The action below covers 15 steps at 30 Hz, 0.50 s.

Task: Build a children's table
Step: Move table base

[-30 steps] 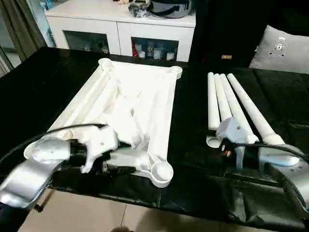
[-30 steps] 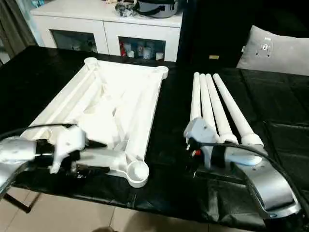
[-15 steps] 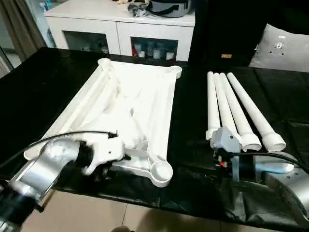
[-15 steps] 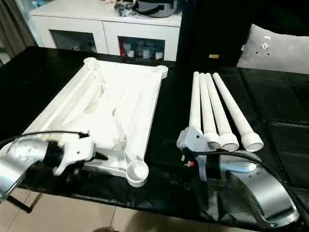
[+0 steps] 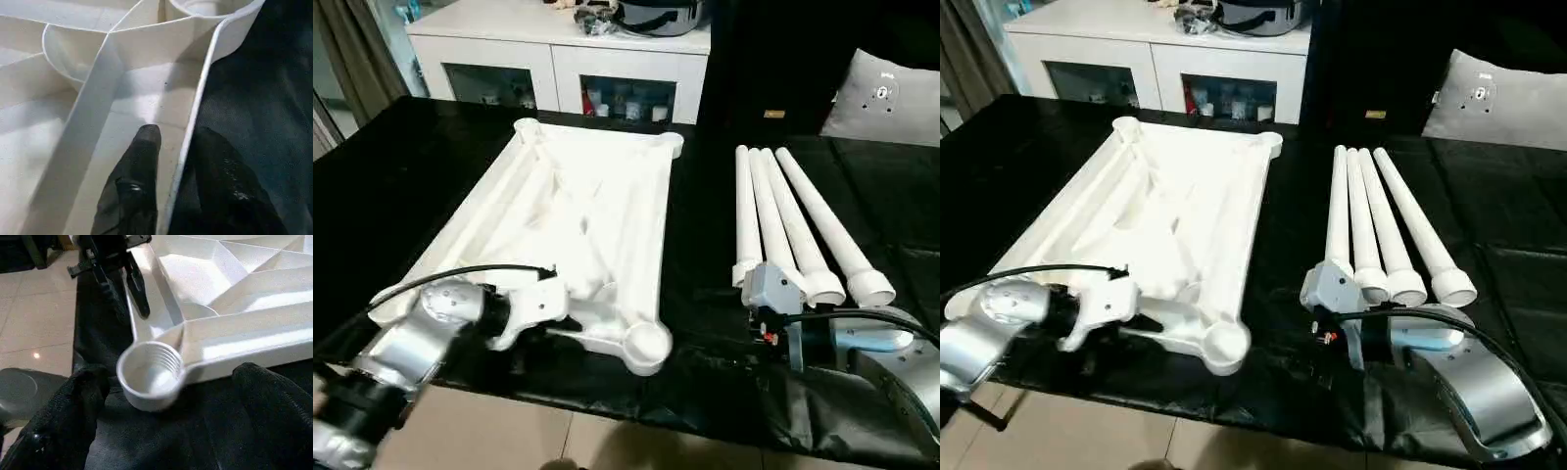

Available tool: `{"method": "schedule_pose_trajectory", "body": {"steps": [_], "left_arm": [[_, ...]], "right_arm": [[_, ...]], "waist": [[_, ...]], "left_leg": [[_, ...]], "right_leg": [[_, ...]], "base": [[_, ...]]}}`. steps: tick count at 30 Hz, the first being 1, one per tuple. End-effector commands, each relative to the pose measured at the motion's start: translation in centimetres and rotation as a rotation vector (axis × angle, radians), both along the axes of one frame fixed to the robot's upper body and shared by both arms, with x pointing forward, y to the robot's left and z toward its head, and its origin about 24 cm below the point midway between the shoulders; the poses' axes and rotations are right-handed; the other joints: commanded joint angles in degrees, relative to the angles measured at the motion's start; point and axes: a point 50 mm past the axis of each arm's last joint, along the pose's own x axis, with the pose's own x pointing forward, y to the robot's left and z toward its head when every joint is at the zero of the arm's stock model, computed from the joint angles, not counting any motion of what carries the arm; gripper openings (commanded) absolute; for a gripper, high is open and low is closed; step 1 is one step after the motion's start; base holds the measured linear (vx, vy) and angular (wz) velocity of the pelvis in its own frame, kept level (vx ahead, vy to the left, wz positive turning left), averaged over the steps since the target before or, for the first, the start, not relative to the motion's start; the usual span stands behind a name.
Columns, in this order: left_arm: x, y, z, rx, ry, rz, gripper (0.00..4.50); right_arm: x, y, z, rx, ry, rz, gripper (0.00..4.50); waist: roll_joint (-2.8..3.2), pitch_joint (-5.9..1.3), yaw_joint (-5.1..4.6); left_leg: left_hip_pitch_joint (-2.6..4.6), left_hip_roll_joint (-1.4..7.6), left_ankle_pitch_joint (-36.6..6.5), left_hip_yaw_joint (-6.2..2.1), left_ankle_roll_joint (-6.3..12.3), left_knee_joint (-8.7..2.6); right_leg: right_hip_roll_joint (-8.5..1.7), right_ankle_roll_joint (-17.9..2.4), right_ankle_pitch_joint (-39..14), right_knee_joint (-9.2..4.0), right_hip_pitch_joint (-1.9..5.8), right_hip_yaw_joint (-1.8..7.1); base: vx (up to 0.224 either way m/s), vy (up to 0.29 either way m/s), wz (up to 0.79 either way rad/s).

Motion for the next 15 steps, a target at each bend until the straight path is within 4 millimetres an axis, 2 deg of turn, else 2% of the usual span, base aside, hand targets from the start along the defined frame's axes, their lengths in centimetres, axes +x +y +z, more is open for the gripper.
{"method": "schedule_pose_trajectory", "body": {"steps": [1,3,5,7,9,12,15], "left_arm": [[1.2,-0.8,1.3,-0.083,-0.068,0.051,0.88],[1.6,-1.2,1.3,-0.1,-0.082,0.07,0.65],[1.9,-1.4,1.2,-0.094,-0.099,0.083,0.58],[2.4,-1.6,1.1,-0.069,-0.119,0.093,0.43],[2.8,-1.8,1.0,-0.062,-0.125,0.097,0.26],[3.5,-1.6,0.8,-0.013,-0.156,0.117,0.21],[3.6,-1.5,0.7,-0.003,-0.159,0.126,0.01]], "right_arm": [[0.1,0.1,0.2,0.001,-0.012,-0.016,4.5],[0.2,0.1,0.1,0.003,-0.003,-0.026,4.5],[0.3,0.2,0.1,0.01,-0.004,-0.033,4.5],[1.2,0.2,0.1,0.011,-0.036,-0.102,4.5],[2.1,0.2,0.2,0.016,-0.082,-0.187,4.5],[3.7,0.3,0.4,0.016,-0.1,-0.339,4.5],[4.5,0.5,0.6,0.041,-0.111,-0.402,4.5]], "waist": [[-0.11,-2.54,-0.07],[-0.12,-2.68,-0.12],[-0.54,-2.67,-0.45],[-0.67,-2.73,-0.73],[-0.67,-2.7,-1.12],[-0.48,-2.95,-2.05],[-0.32,-3.29,-2.08]], "left_leg": [[0.91,4.7,-12.02,-1.42,0.6,-5.02],[0.71,4.67,-10.79,-1.49,1.02,-4.95],[0.4,4.48,-9.46,-1.51,1.65,-4.9],[0.39,4.32,-8.29,-1.39,2.08,-4.69],[0.37,4.3,-7.78,-1.4,1.85,-4.67],[0.38,4.12,-5.35,-1.37,1.67,-4.52],[0.49,4.2,-3.91,-1.32,1.93,-4.2]], "right_leg": [[-5.41,-14.74,-2.91,-4.91,1.02,2.8],[-5.38,-14.65,-0.96,-4.72,1.18,2.75],[-5.25,-14.36,0.79,-4.68,1.48,2.72],[-5.32,-14.2,1.18,-4.72,1.42,2.75],[-5.27,-14.38,0.86,-4.76,1.41,2.68],[-4.92,-14.93,4.29,-4.34,1.5,2.54],[-5.01,-15.4,7.67,-3.97,1.59,2.55]], "base": [[0.0,0.0,0.0],[0.0,0.0,0.0],[0.0,0.0,0.0],[0.0,0.0,0.0],[0.0,0.0,0.0],[0.0,0.0,0.0],[0.0,0.0,0.0]]}}
